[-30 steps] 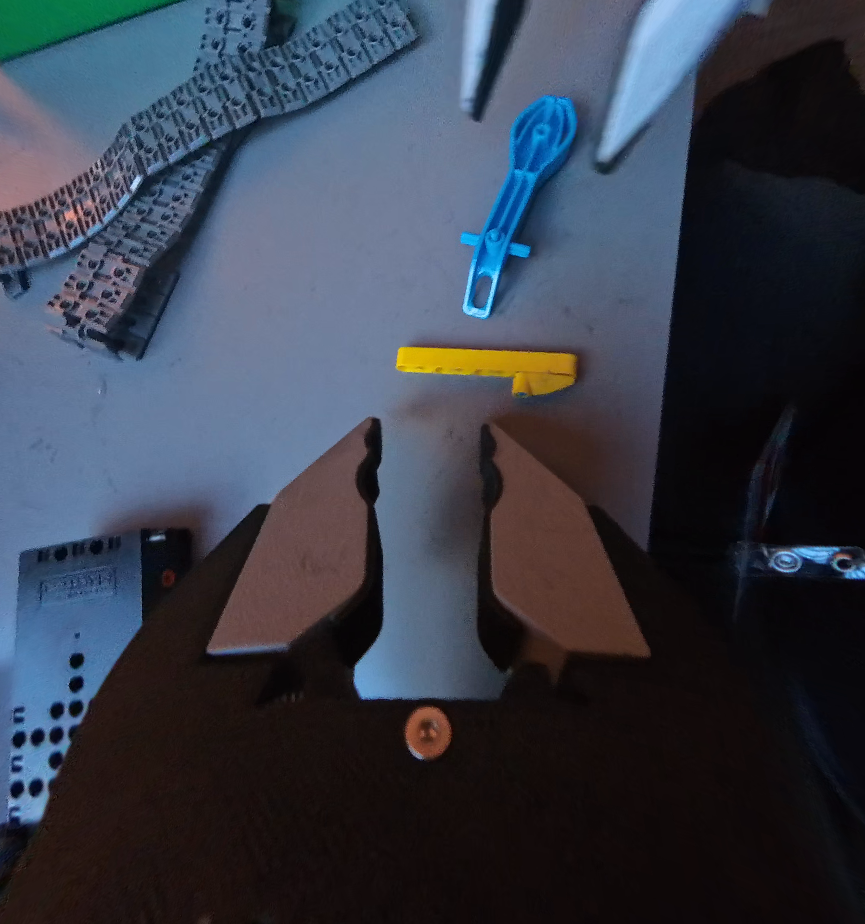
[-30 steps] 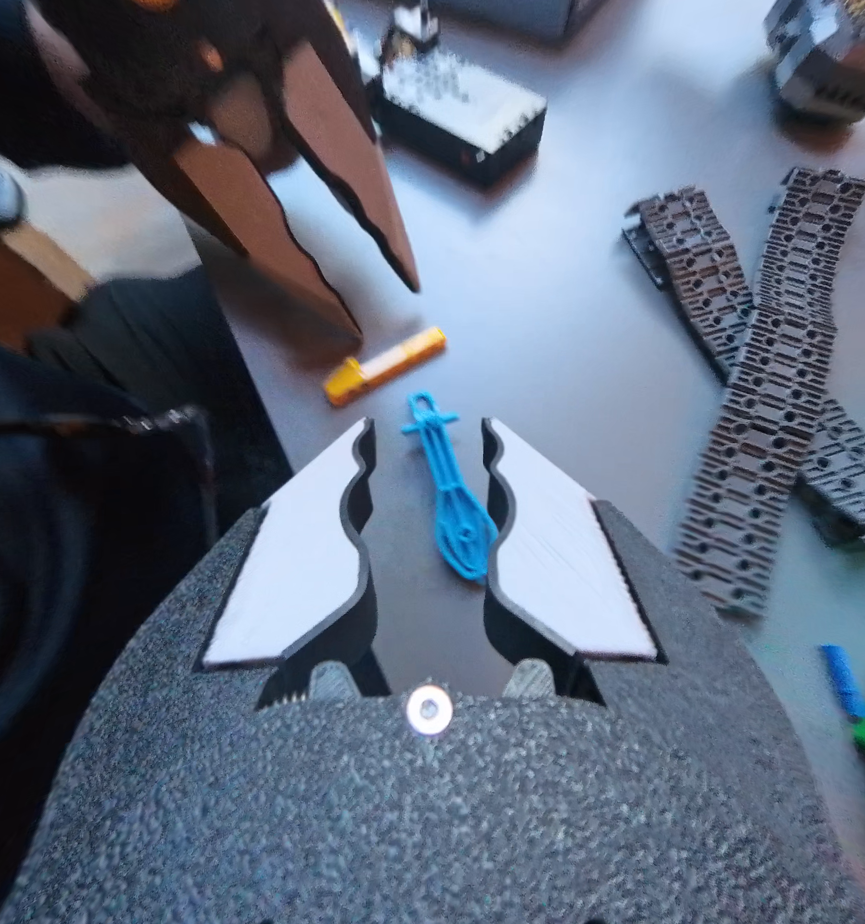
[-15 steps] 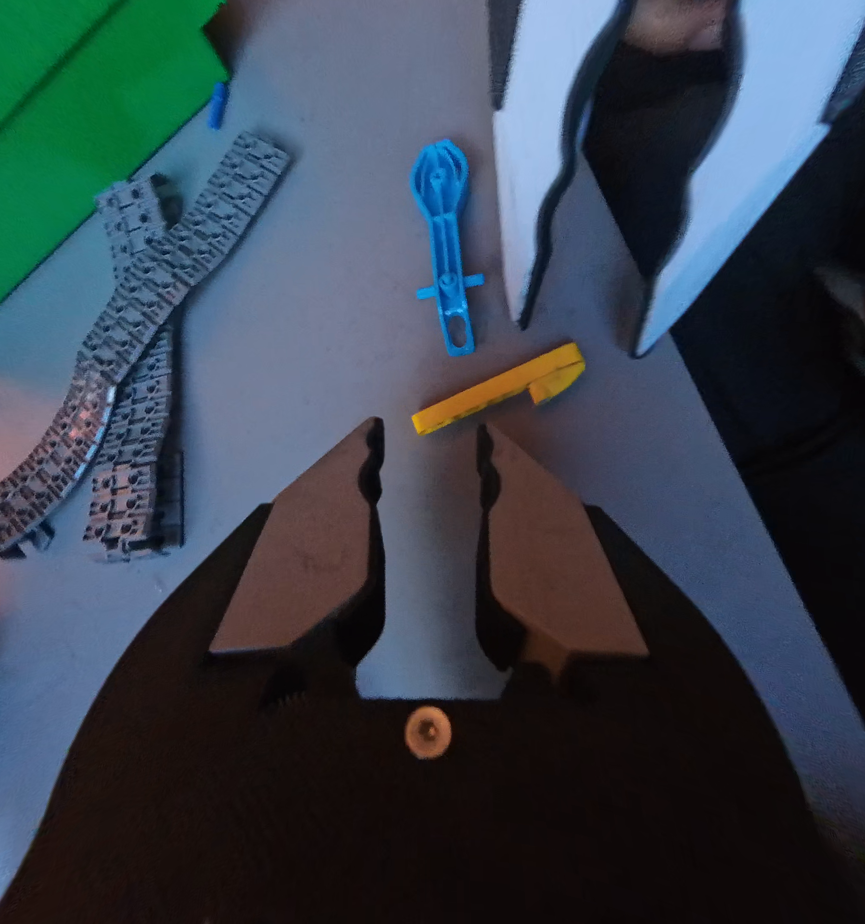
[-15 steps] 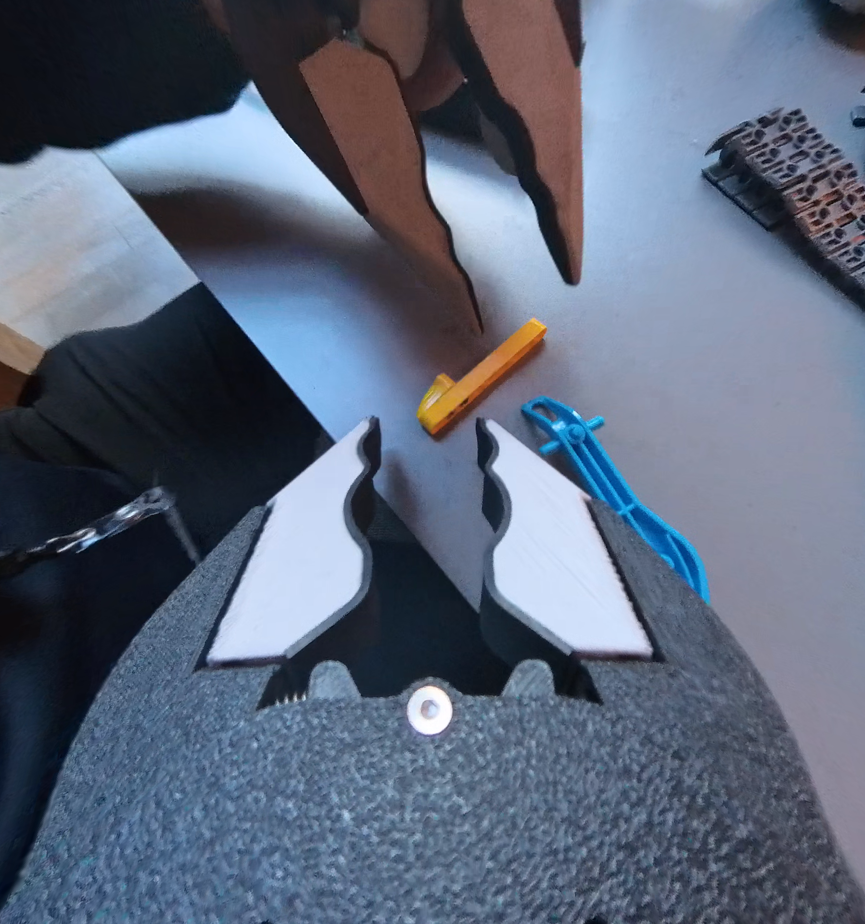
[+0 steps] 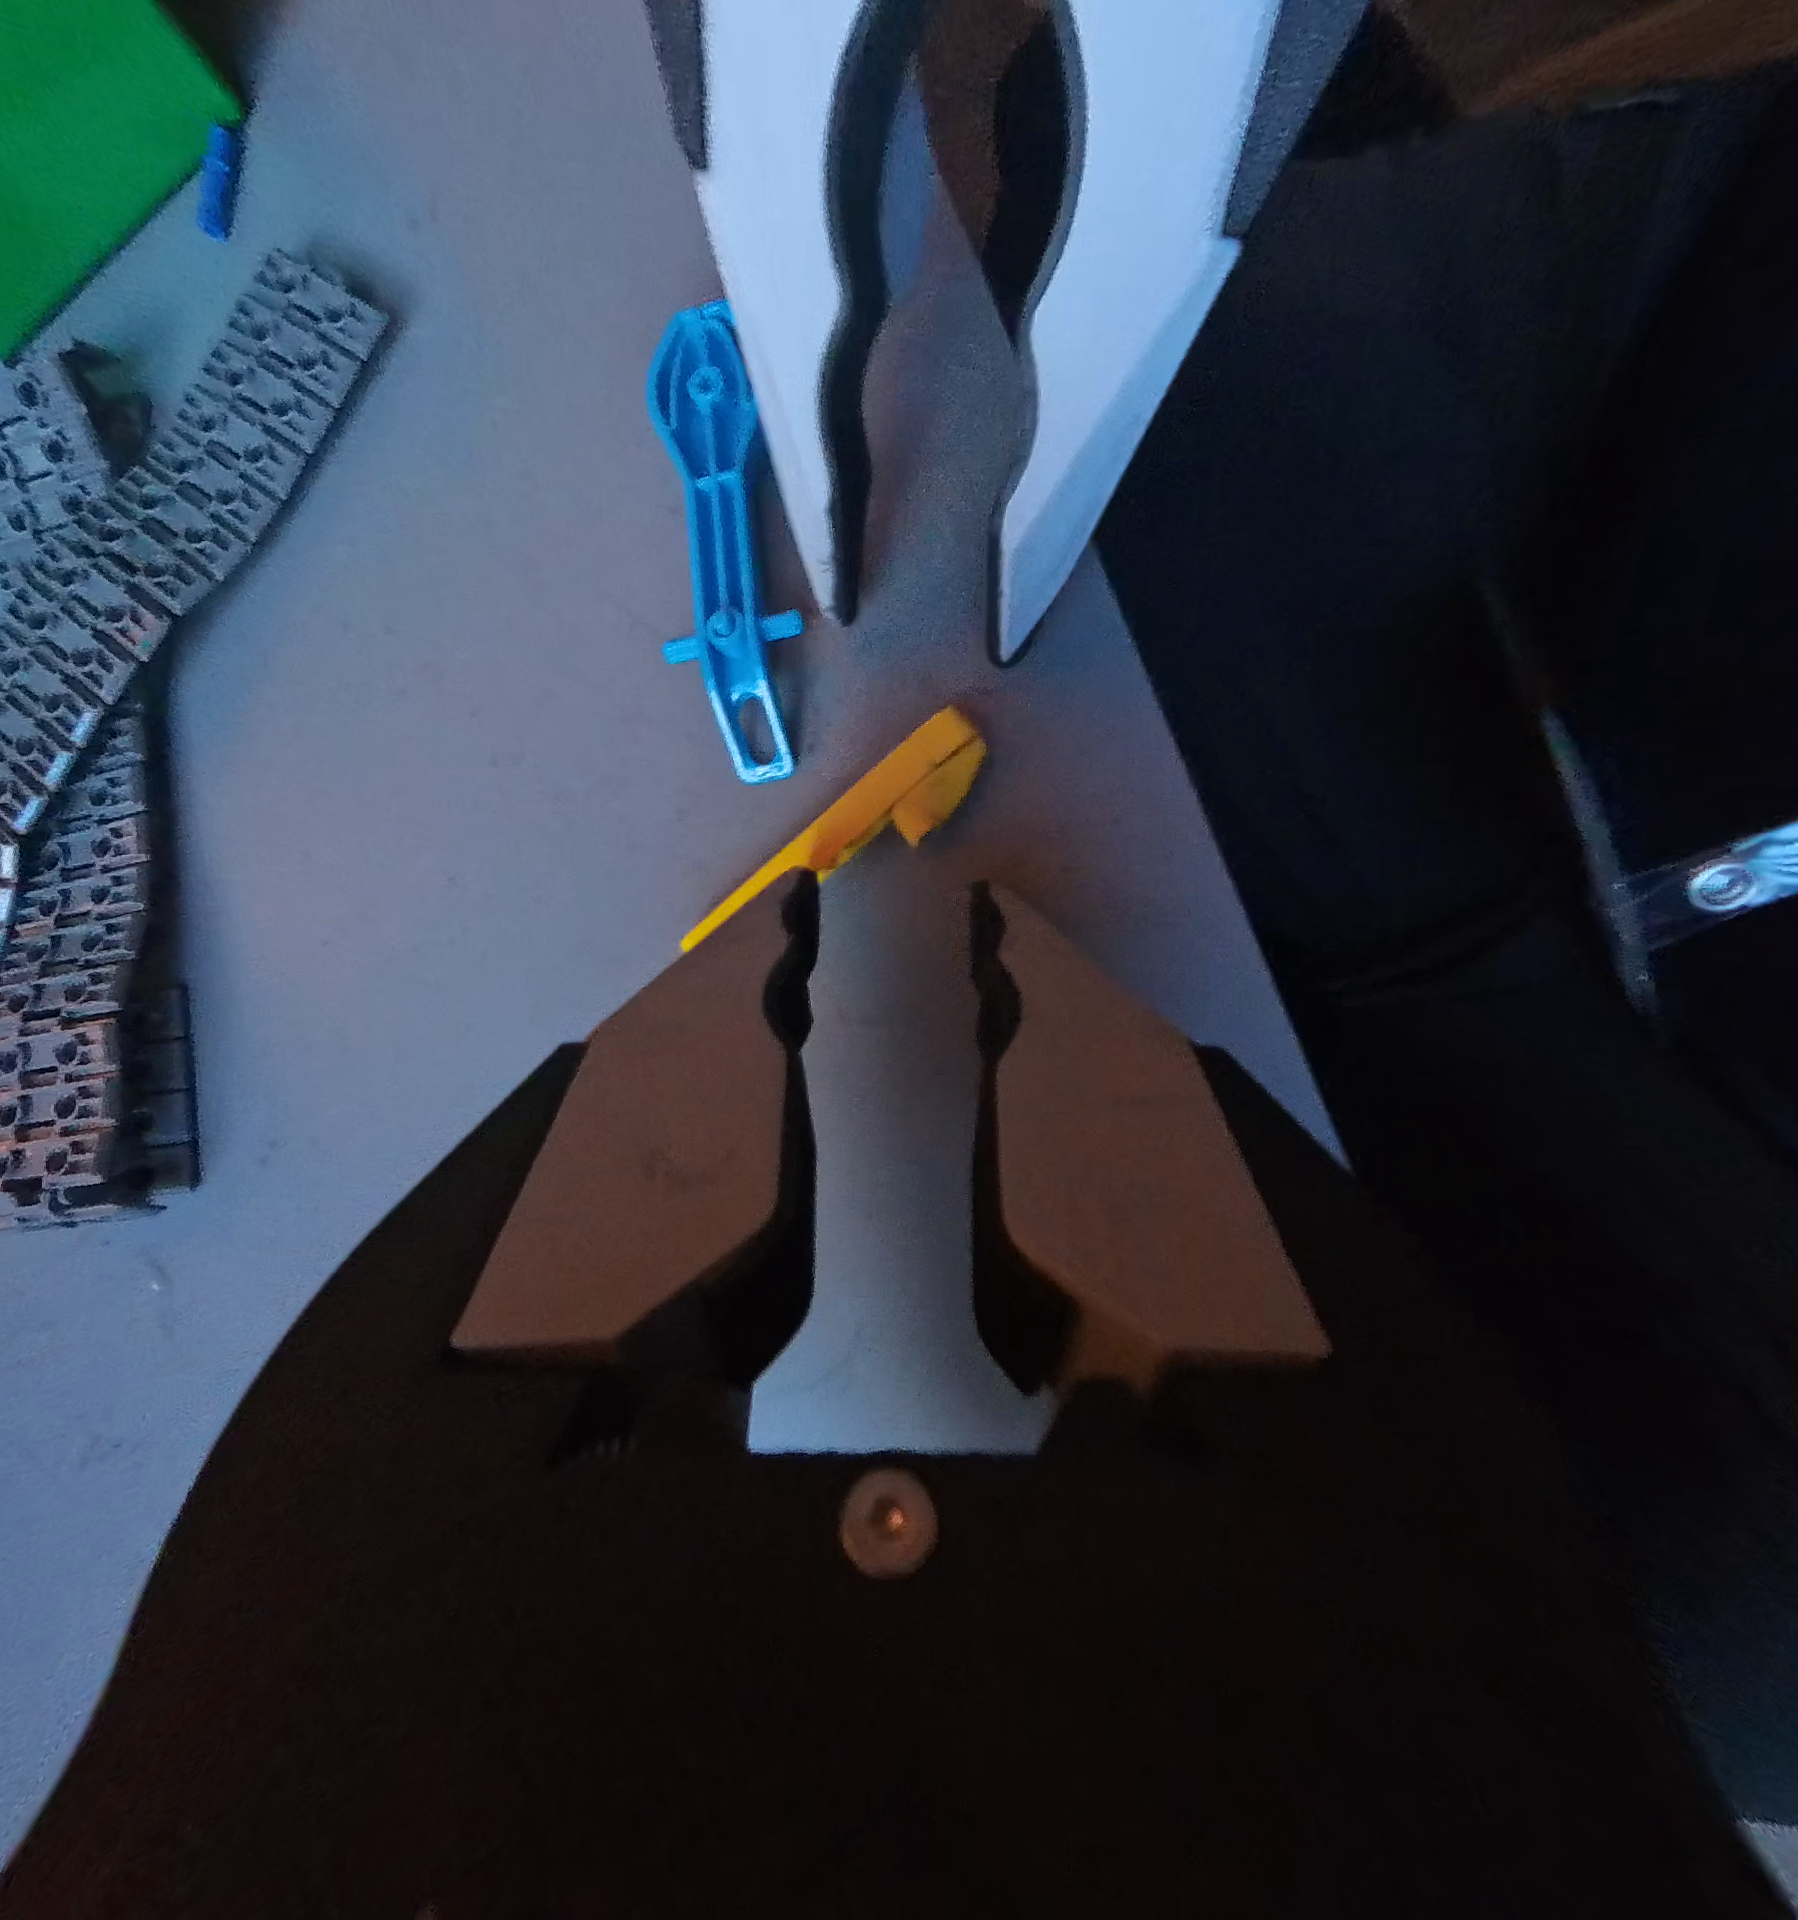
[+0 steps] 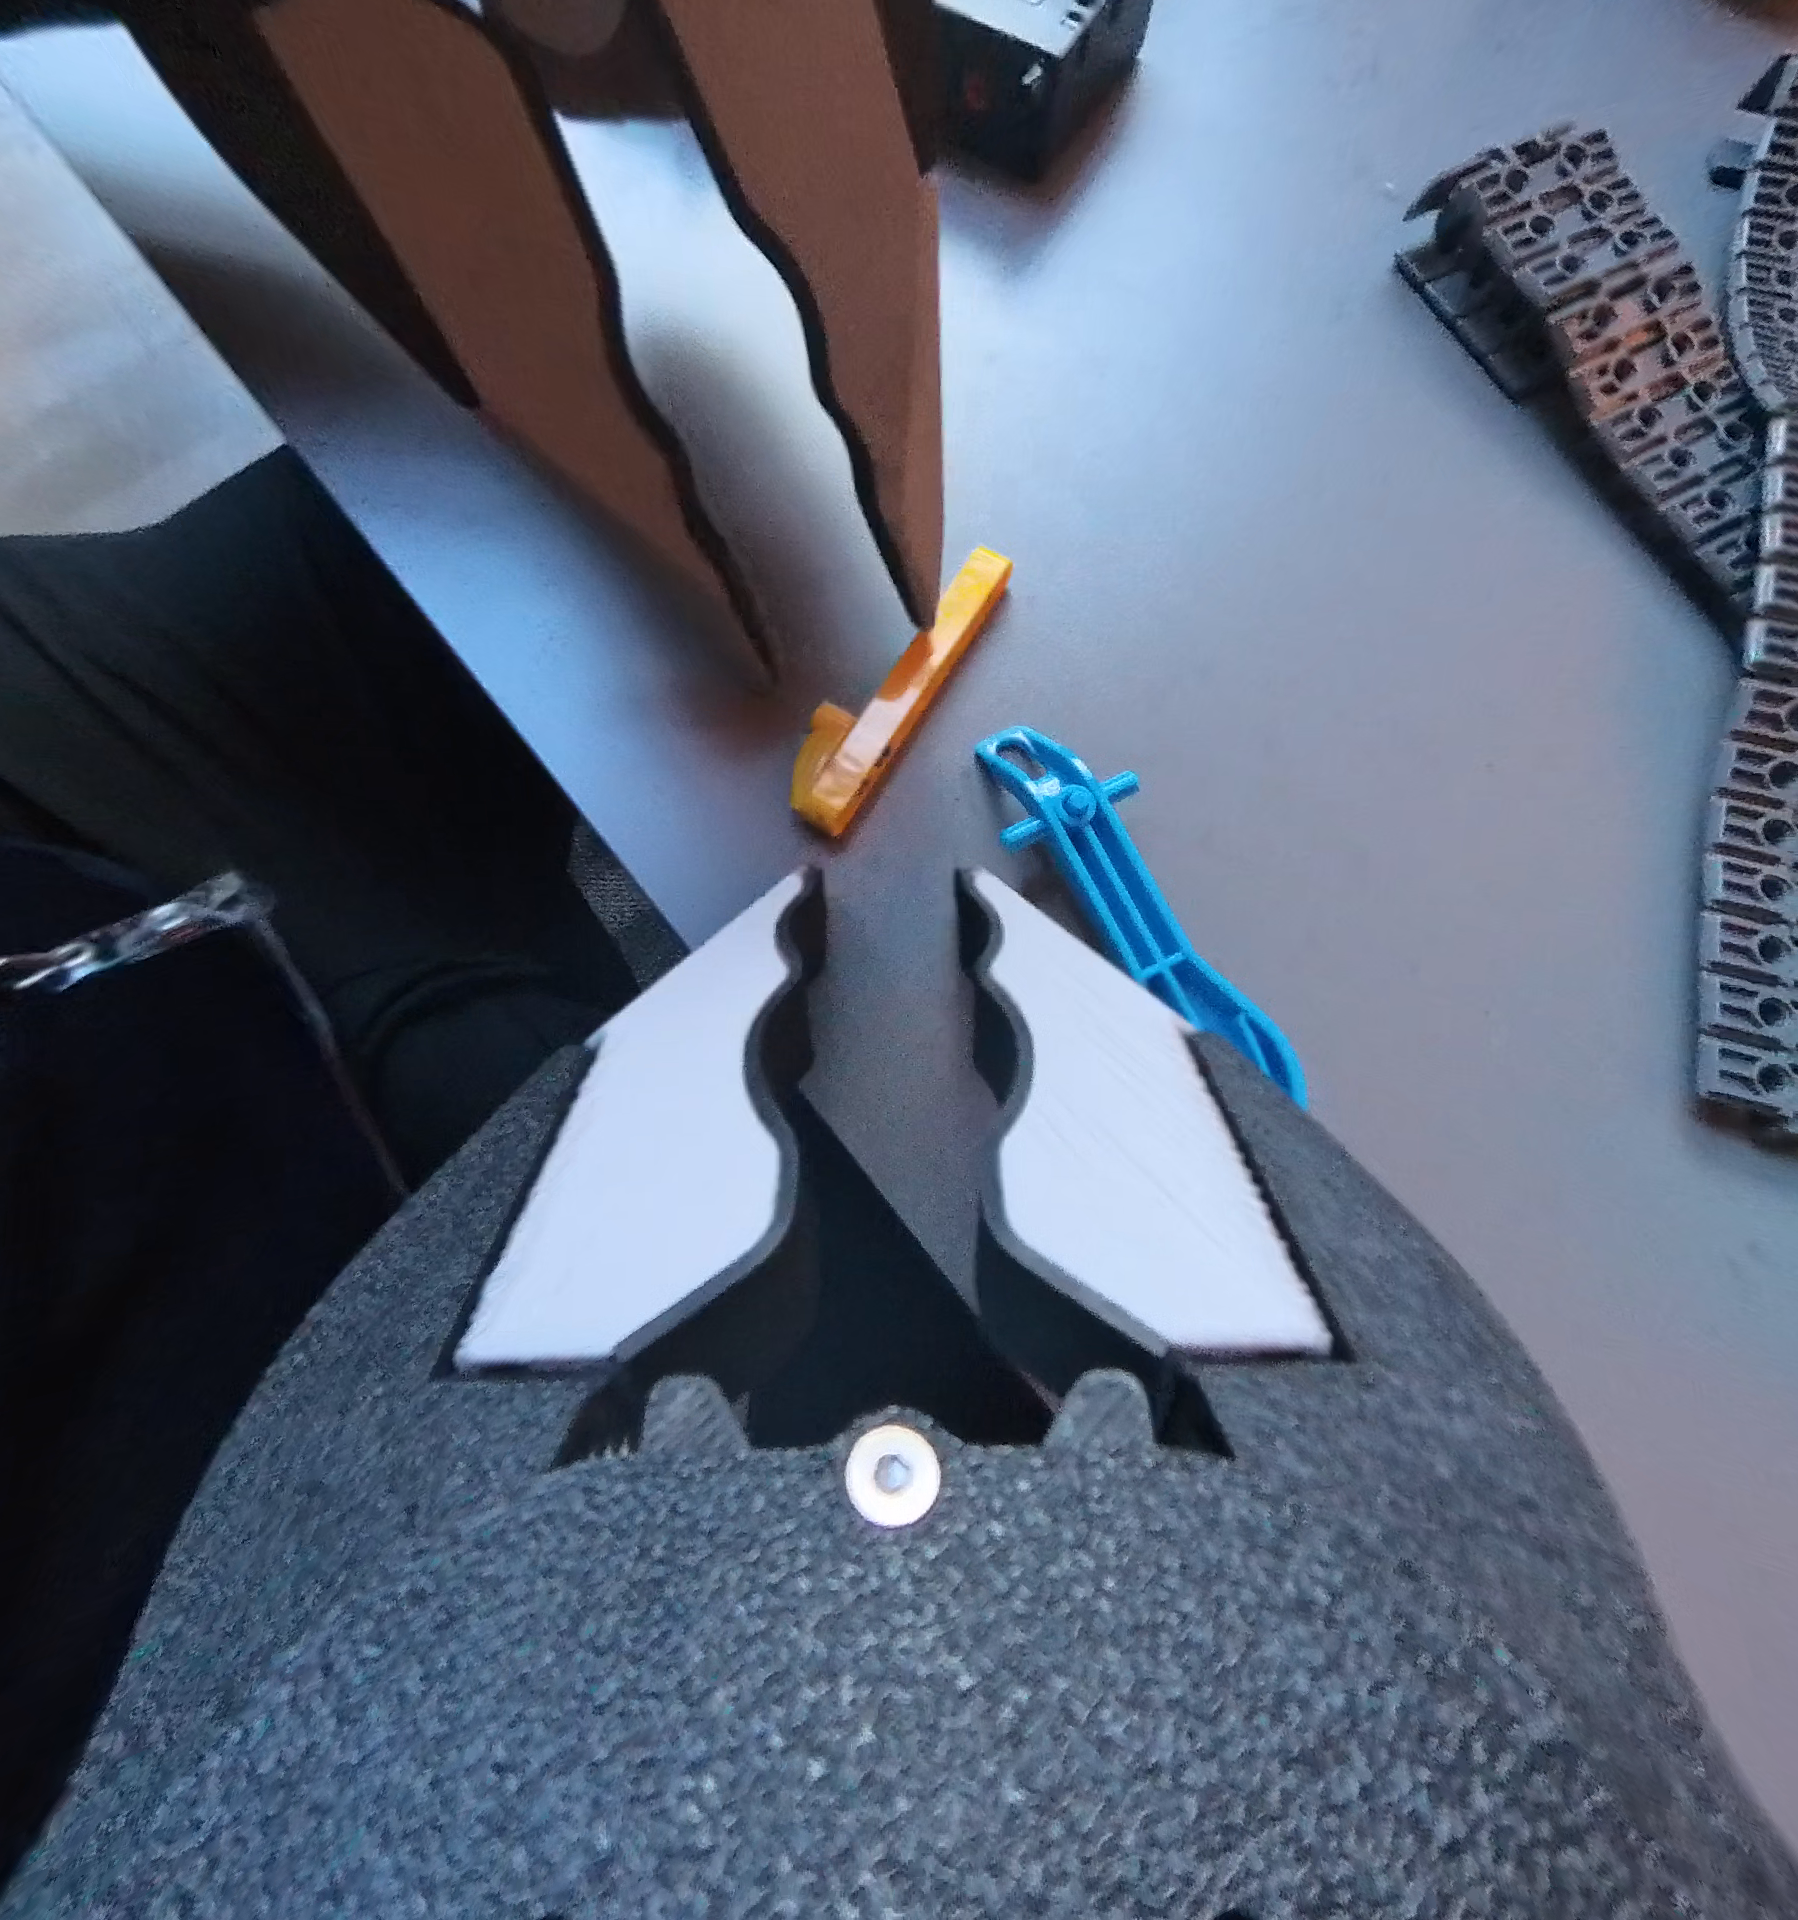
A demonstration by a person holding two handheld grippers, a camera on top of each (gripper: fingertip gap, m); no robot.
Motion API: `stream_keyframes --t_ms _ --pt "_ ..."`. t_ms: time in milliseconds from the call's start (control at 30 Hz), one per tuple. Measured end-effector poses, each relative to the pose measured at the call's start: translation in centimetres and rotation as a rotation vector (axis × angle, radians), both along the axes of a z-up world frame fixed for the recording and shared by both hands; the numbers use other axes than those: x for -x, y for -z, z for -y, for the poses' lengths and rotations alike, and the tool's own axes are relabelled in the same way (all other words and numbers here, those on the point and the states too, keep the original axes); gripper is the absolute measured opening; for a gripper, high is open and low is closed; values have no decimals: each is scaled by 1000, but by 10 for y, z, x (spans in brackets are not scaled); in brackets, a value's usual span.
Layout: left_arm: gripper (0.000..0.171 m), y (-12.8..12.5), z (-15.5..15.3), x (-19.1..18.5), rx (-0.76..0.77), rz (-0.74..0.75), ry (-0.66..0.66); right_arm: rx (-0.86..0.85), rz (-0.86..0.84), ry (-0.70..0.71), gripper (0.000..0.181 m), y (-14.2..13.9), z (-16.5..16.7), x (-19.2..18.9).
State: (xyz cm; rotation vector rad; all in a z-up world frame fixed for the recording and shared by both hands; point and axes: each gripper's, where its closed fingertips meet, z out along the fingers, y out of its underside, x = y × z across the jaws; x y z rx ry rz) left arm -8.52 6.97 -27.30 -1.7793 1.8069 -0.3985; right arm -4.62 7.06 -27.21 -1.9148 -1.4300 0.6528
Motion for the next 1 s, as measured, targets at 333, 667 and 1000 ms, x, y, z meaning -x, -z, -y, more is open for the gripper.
stream_keyframes --t_ms 333,667,1000 --pt "33 -6 -26 9 -80 -53 117 54 -19 -53 12 3 3 21" --pt "31 -1 -20 -12 -84 -70 251 -39 4 -240 9 2 10 0" --pt "6 2 -15 -25 -194 -12 133 -259 21 -304 9 0 -4 -14"
